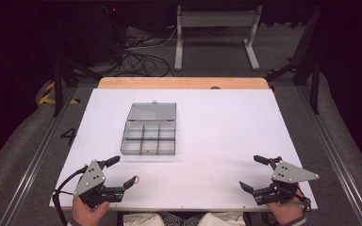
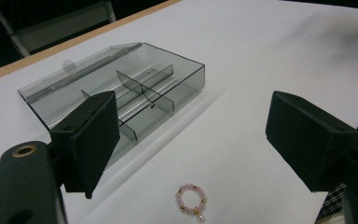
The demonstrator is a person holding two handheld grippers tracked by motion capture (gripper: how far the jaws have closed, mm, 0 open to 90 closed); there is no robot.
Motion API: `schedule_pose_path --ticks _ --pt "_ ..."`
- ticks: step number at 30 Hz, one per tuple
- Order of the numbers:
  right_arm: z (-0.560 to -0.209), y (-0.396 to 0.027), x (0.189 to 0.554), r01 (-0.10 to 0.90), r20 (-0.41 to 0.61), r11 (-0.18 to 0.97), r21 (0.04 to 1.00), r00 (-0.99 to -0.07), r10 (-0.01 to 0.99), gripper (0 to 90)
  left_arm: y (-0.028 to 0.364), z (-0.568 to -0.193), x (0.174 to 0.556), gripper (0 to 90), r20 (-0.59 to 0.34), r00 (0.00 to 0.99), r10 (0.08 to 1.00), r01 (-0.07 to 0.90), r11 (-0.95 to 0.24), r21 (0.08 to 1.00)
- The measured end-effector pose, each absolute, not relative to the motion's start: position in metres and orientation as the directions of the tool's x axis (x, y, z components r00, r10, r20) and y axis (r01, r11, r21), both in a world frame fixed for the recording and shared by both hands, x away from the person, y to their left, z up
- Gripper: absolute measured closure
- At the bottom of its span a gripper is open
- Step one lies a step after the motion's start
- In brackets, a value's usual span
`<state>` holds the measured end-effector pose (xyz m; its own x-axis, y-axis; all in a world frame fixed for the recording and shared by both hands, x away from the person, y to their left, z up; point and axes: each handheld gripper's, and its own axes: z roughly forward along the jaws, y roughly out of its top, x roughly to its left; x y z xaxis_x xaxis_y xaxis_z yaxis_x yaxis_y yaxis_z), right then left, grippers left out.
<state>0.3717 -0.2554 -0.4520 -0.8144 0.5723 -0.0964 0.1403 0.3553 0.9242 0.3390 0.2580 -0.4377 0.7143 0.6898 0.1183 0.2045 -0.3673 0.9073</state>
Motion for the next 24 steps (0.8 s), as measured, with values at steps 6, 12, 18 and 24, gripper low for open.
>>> schedule_pose_path --ticks 6,12,18,24 --pt "-0.4521 -0.2546 0.3711 0.135 -0.092 0.348 0.928 -0.821 0.564 5.1 0.2596 -0.4382 0.34 18.0 0.089 0.72 0.688 0.217 -0.346 0.913" --pt "-0.4532 -0.2534 0.3719 0.144 -0.083 0.349 0.926 -0.824 0.56 5.9 0.2599 -0.4381 0.3402 18.1 0.093 0.719 0.689 0.219 -0.351 0.91" --pt "-0.453 -0.2525 0.3714 0.135 -0.09 0.351 0.926 -0.827 0.554 6.1 0.2602 -0.437 0.3387 18.2 0.098 0.719 0.688 0.215 -0.355 0.91" --pt "-0.4534 -0.2533 0.3716 0.141 -0.086 0.353 0.925 -0.826 0.556 6.3 0.2566 -0.4354 0.3397 18.7 0.104 0.72 0.687 0.228 -0.375 0.899"
